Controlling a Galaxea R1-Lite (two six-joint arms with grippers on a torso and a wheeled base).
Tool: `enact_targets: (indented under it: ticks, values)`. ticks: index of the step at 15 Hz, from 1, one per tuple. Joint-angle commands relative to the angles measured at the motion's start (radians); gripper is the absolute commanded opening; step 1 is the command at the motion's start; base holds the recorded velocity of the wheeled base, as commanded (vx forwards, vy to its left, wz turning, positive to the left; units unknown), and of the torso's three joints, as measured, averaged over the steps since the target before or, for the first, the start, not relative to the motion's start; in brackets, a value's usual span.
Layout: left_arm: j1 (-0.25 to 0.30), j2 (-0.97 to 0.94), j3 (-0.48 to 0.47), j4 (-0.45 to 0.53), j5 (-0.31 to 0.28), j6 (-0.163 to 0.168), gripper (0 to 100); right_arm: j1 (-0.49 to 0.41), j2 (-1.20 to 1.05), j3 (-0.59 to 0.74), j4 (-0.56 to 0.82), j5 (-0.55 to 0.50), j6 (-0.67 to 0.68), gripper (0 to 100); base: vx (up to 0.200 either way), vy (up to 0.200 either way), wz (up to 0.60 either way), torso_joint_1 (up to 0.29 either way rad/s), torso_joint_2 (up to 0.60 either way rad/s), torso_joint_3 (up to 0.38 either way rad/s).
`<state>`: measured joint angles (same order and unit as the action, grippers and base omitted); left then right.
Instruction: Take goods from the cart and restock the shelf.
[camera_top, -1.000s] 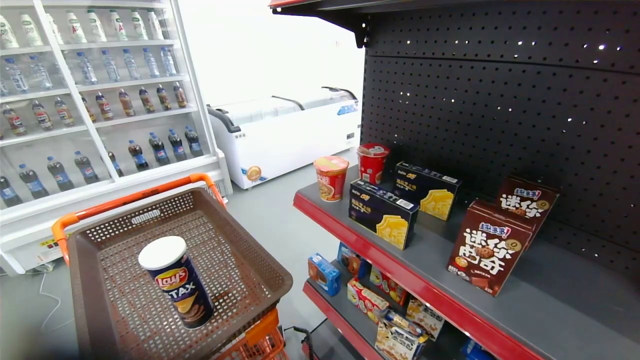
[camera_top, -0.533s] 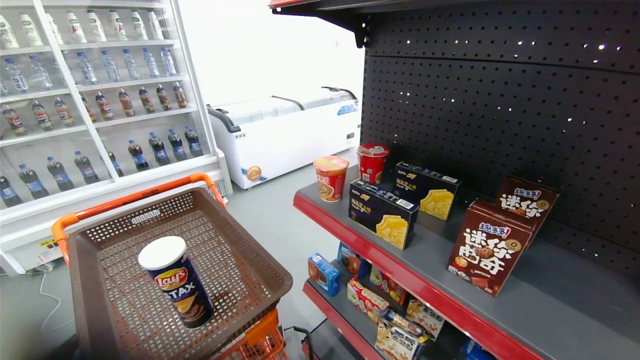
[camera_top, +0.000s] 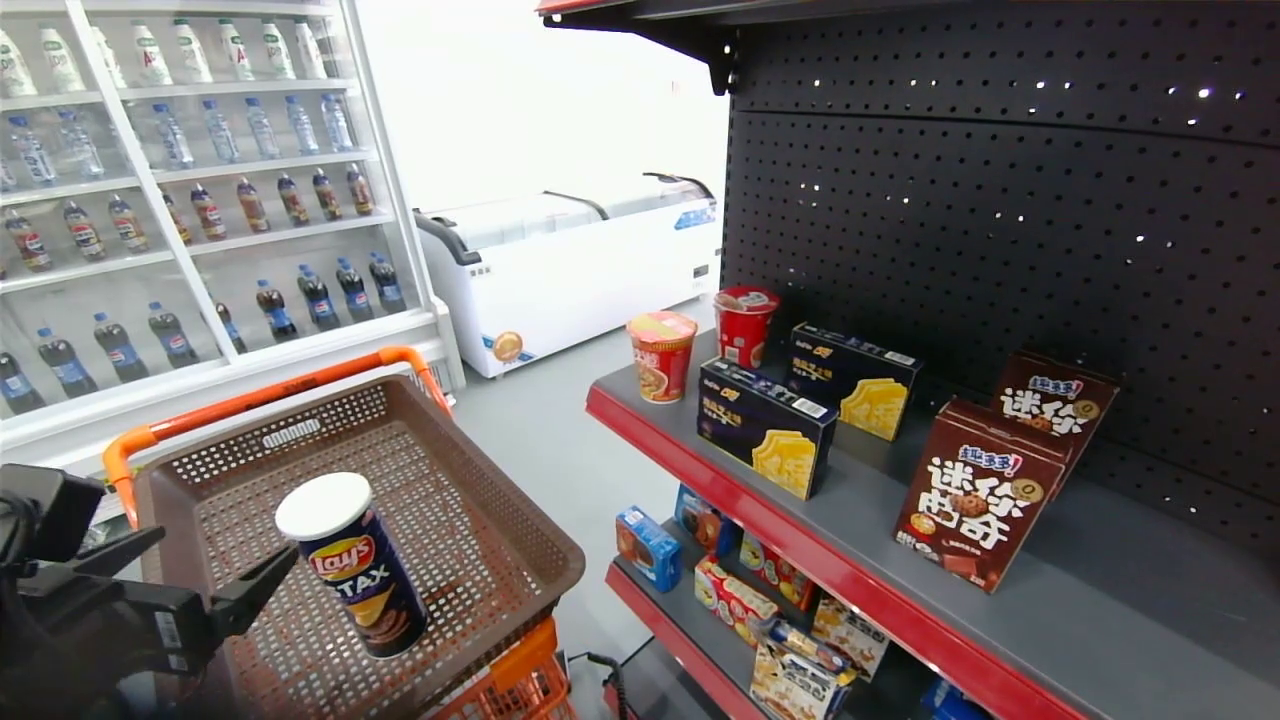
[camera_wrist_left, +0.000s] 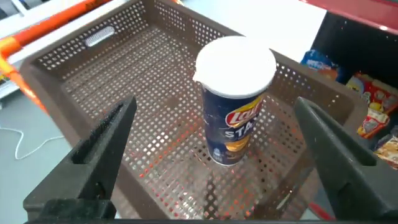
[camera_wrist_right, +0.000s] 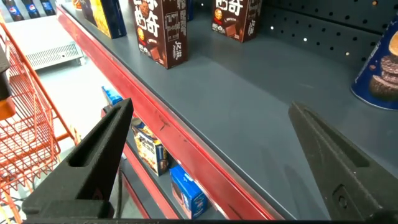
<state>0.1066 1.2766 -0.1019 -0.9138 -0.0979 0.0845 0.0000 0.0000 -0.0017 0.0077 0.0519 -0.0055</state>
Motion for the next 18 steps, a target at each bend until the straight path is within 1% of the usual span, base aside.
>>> enact_targets:
  ticks: [1,2,3,7,9,13,15,17,18]
  values:
    - [-0.018,0.230,0.091,-0.160,0.000,0.003,100,0.000,0.000,0.000,0.000,0.000,-0.001,100,0.000,0.000,0.00,0.000,0.00,0.000]
    - [-0.018,0.311,0.102,-0.267,0.003,-0.006,100,0.000,0.000,0.000,0.000,0.000,-0.001,100,0.000,0.000,0.00,0.000,0.00,0.000]
    - [-0.018,0.349,0.102,-0.300,0.004,-0.005,100,0.000,0.000,0.000,0.000,0.000,-0.001,100,0.000,0.000,0.00,0.000,0.00,0.000]
    - [-0.005,0.468,0.102,-0.315,0.004,-0.009,100,0.000,0.000,0.000,0.000,0.000,-0.001,100,0.000,0.000,0.00,0.000,0.00,0.000]
    - [-0.010,0.527,0.102,-0.379,0.003,-0.022,100,0.000,0.000,0.000,0.000,0.000,-0.001,100,0.000,0.000,0.00,0.000,0.00,0.000]
    - [-0.011,0.599,0.097,-0.415,0.001,-0.022,100,0.000,0.000,0.000,0.000,0.000,-0.001,100,0.000,0.000,0.00,0.000,0.00,0.000]
    - [-0.016,0.633,0.071,-0.470,0.001,-0.022,100,0.000,0.000,0.000,0.000,0.000,-0.001,100,0.000,0.000,0.00,0.000,0.00,0.000]
    - [-0.016,0.644,0.030,-0.482,0.000,-0.011,100,0.000,0.000,0.000,0.000,0.000,-0.001,100,0.000,0.000,0.00,0.000,0.00,0.000]
    - [-0.016,0.655,0.013,-0.484,0.000,-0.011,100,0.000,0.000,0.000,0.000,0.000,-0.001,100,0.000,0.000,0.00,0.000,0.00,0.000]
